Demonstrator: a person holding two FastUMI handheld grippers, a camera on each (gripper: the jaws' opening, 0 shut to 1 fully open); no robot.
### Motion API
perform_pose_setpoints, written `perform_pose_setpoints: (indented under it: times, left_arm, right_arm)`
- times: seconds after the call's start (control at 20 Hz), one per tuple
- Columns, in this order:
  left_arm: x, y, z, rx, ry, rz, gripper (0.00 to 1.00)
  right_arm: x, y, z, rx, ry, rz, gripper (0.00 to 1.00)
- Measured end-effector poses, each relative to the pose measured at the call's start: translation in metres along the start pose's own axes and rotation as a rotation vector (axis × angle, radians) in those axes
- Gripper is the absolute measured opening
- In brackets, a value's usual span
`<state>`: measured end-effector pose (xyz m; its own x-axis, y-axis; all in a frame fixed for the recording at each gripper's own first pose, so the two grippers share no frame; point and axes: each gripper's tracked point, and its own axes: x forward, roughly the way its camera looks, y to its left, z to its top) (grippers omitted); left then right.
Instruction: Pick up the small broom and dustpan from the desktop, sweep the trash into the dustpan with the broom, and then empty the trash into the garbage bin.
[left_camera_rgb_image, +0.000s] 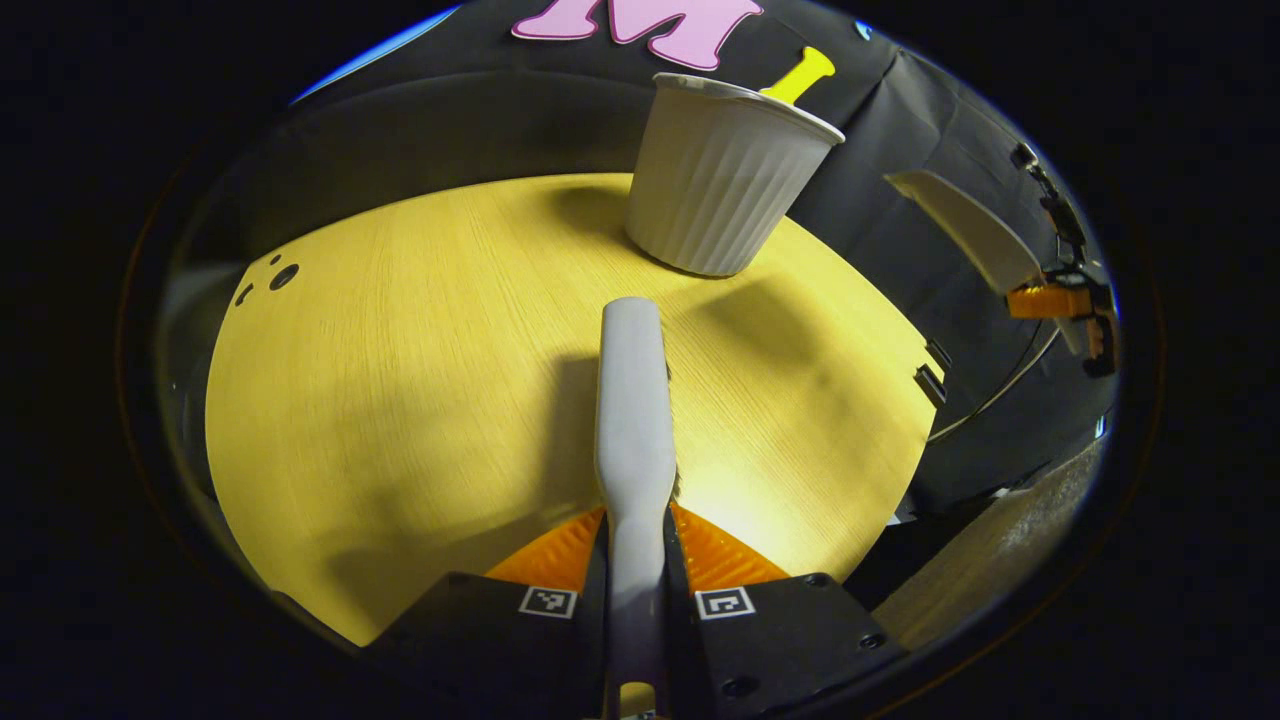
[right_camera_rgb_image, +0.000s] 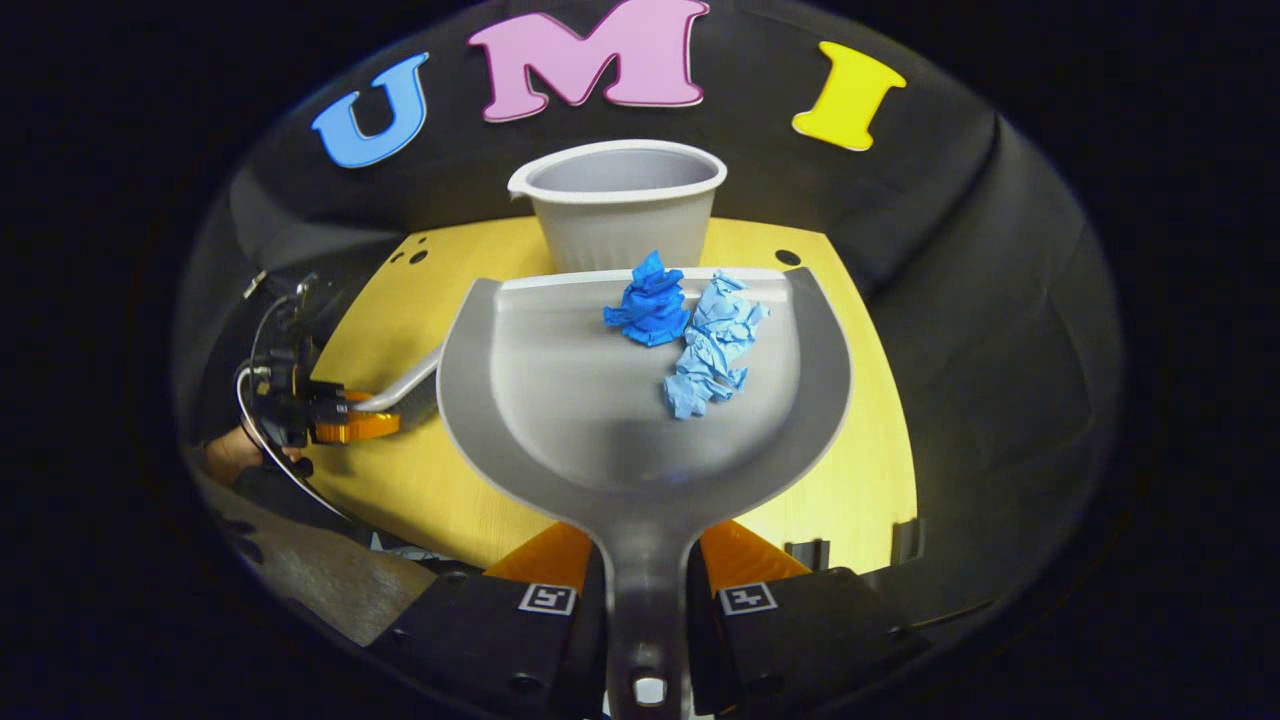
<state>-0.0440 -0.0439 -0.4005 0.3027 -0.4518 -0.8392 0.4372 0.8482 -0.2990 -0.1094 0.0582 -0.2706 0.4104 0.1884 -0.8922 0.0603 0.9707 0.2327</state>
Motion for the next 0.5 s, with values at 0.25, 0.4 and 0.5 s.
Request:
perform_pose_setpoints:
  times: [0.25, 0.4, 0.5]
  left_arm:
    - [0.000, 0.003, -0.002, 0.004, 0.001, -0.008, 0.29]
    - [-0.003, 0.006, -0.001, 0.009, -0.003, -0.009, 0.29]
    - [-0.004, 0.007, -0.002, 0.006, -0.006, -0.004, 0.29]
  right_arm:
    - [-0.027, -0.022, 0.070, 0.027, -0.058, -0.053, 0.36]
    - [-0.024, -0.031, 0.110, -0.013, -0.074, -0.077, 0.37]
    - [-0.019, -0.036, 0.133, -0.057, -0.068, -0.103, 0.37]
